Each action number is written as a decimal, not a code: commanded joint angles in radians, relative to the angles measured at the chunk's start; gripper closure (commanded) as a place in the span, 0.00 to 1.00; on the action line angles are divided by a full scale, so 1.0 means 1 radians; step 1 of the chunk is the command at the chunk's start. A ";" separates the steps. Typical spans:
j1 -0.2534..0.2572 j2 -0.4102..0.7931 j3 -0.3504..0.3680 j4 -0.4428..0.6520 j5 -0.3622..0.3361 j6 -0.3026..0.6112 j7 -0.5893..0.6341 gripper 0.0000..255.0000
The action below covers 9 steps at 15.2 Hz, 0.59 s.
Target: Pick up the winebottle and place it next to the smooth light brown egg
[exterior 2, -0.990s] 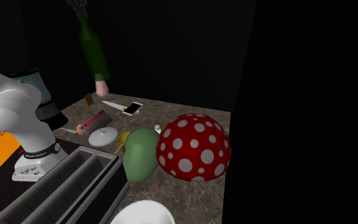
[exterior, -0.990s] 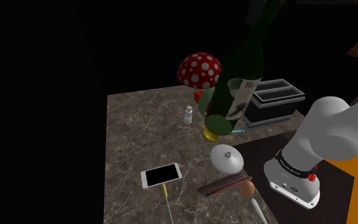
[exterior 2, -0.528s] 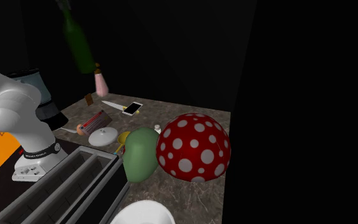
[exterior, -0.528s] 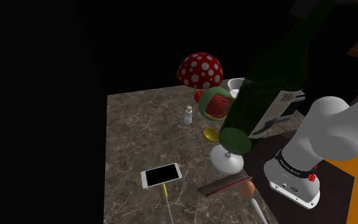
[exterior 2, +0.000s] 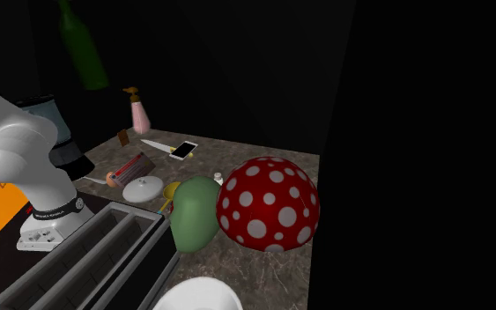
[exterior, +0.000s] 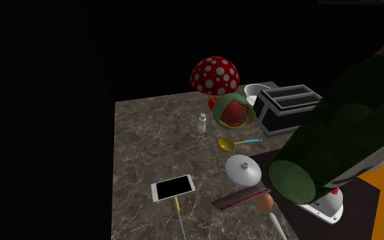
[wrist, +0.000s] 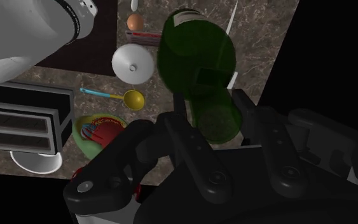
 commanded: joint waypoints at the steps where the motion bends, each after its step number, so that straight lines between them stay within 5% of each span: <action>1: 0.008 -0.024 -0.009 -0.040 0.013 0.020 0.002 1.00; 9: 0.059 -0.166 -0.094 -0.296 0.056 0.142 -0.063 1.00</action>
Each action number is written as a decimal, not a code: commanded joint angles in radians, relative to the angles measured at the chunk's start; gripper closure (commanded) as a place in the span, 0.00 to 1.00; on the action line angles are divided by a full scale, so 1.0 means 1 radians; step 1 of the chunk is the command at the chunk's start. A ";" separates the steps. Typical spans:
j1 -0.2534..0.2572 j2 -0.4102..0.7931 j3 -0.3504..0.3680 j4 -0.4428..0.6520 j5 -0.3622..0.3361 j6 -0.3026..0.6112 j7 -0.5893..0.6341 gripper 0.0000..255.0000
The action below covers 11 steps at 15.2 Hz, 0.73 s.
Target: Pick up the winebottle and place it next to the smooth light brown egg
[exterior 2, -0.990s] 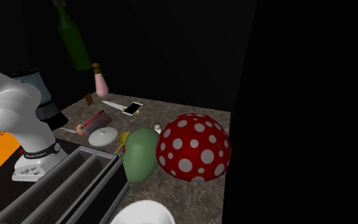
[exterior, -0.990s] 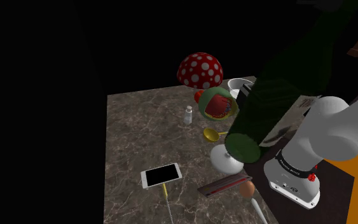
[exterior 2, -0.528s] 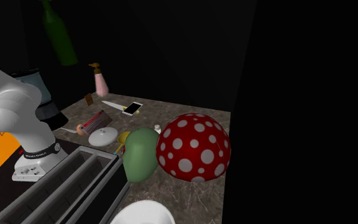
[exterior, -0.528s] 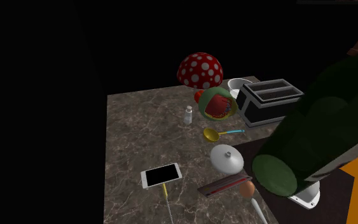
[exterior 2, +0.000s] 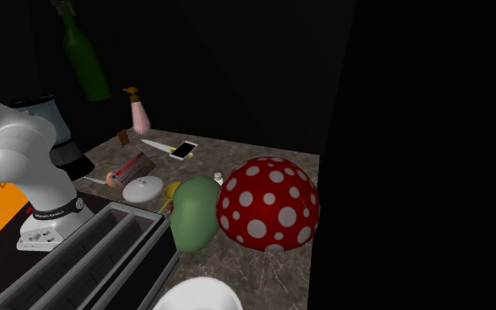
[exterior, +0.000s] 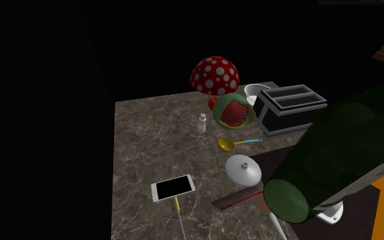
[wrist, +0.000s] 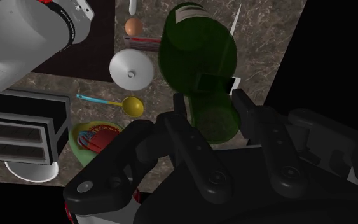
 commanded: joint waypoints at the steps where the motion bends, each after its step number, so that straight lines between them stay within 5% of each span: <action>1: 0.010 -0.029 -0.012 -0.056 0.008 0.028 -0.011 1.00; 11: 0.052 -0.150 -0.041 -0.299 0.041 0.154 -0.051 1.00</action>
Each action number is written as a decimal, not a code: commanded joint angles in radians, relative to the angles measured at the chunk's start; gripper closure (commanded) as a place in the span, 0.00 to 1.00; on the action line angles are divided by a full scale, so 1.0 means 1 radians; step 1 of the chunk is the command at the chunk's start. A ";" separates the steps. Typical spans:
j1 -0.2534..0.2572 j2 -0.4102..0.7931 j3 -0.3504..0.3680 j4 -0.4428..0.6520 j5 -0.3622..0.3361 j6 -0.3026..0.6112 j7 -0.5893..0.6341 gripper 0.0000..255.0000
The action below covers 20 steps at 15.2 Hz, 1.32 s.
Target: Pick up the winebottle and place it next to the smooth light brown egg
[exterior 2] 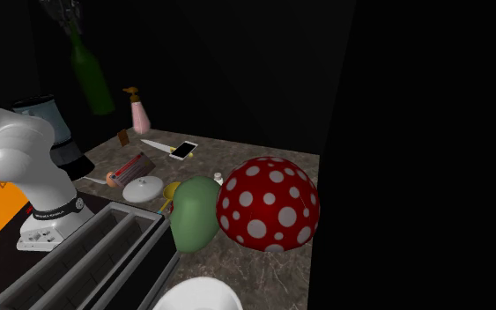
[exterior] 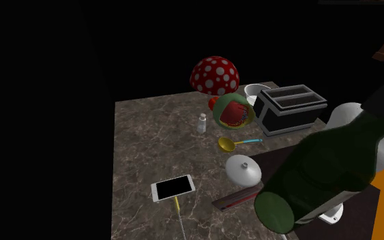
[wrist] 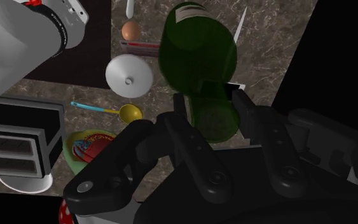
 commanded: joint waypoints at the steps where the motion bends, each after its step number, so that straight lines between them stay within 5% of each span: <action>1: 0.008 -0.023 -0.003 -0.049 0.007 0.027 -0.007 1.00; 20: 0.067 -0.177 0.019 -0.408 0.071 0.238 -0.044 1.00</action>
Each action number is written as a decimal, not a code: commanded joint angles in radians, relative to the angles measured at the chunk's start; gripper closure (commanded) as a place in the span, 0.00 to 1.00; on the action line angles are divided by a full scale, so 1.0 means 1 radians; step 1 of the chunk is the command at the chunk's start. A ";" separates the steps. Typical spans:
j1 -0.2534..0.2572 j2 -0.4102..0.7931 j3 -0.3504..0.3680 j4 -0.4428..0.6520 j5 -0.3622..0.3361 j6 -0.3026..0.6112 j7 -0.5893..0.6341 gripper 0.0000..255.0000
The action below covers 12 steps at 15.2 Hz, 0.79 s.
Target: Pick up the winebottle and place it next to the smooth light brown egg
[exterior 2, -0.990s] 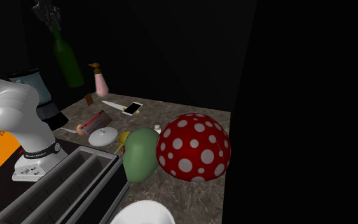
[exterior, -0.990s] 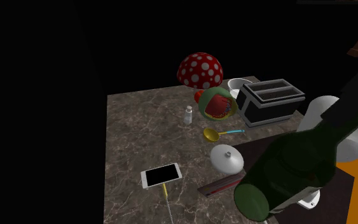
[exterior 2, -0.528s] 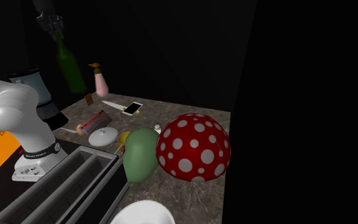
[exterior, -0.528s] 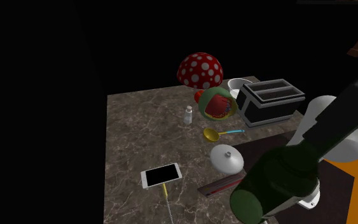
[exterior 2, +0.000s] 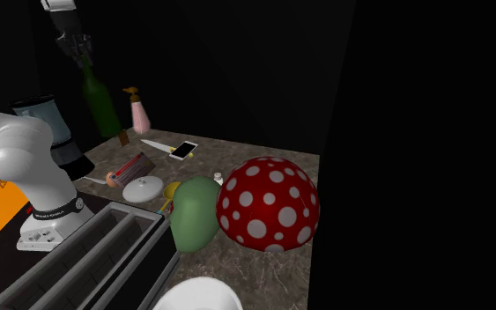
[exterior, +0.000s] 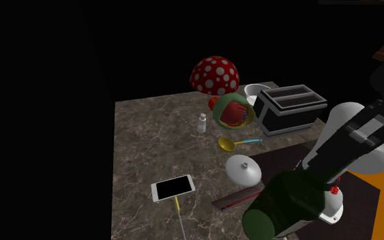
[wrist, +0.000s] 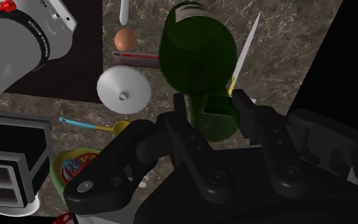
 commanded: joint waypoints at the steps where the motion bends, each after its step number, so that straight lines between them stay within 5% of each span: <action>1: 0.007 -0.016 0.005 -0.039 0.009 0.024 -0.003 1.00; 12: 0.035 -0.072 0.047 -0.209 0.056 0.143 -0.014 1.00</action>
